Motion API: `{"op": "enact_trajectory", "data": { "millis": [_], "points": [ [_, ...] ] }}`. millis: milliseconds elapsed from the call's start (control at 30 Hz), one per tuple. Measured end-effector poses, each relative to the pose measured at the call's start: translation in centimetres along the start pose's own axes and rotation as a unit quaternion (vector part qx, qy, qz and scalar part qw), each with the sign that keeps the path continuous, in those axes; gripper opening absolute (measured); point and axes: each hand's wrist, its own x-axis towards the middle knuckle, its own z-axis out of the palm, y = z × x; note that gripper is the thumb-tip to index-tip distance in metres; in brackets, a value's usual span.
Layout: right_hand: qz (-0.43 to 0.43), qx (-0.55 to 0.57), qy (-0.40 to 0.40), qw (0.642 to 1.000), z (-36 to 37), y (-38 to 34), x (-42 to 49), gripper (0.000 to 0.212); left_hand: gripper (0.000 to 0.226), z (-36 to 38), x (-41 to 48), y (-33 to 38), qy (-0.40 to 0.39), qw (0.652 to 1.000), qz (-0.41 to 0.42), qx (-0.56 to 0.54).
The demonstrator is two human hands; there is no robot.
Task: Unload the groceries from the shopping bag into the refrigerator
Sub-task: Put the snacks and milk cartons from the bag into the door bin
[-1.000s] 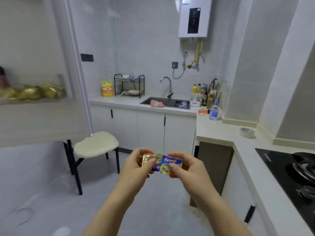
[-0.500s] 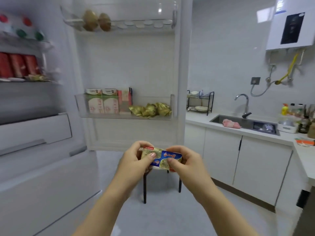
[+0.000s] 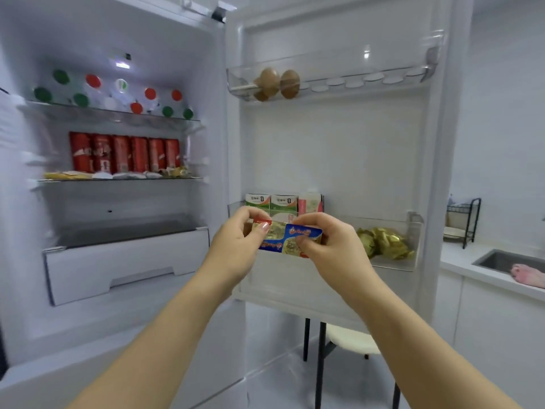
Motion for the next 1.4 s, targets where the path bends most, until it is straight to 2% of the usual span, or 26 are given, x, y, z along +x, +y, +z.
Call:
{"op": "enact_trajectory", "data": {
  "millis": [167, 400, 567, 733, 1000, 1133, 1300, 1400],
  "points": [
    [-0.026, 0.012, 0.012, 1.000, -0.3, 0.8, 5.5, 0.032, 0.011, 0.3, 5.2, 0.5, 0.012, 1.000, 0.021, 0.016],
    [-0.031, 0.001, -0.003, 1.000, -0.9, 1.8, 12.6, 0.016, 0.006, 0.9, 12.1, 0.3, 0.002, 1.000, -0.001, 0.013],
    [0.013, -0.103, -0.031, 0.994, 0.6, 3.8, 15.7, 0.026, 0.003, 0.5, 15.7, -2.2, -0.015, 0.991, -0.011, 0.135],
    [0.067, -0.201, -0.114, 0.971, 1.5, 5.0, 16.9, 0.022, 0.014, 0.5, 18.0, -3.8, -0.119, 0.953, -0.021, 0.278],
    [0.119, -0.309, -0.212, 0.919, 2.8, 5.3, 17.9, 0.014, 0.010, 0.0, 21.0, -5.7, -0.236, 0.907, -0.143, 0.318],
    [0.174, -0.311, -0.258, 0.898, 3.6, 5.0, 18.7, 0.011, 0.004, -0.6, 22.3, -5.9, -0.269, 0.876, -0.175, 0.360],
    [0.203, -0.329, -0.292, 0.875, 4.8, 5.4, 19.6, 0.029, 0.022, -0.7, 23.0, -6.0, -0.323, 0.837, -0.211, 0.387],
    [0.249, -0.263, -0.297, 0.884, 5.1, 6.4, 19.8, 0.017, 0.019, -0.6, 23.6, -6.4, -0.350, 0.805, -0.200, 0.436]
  ]
}}
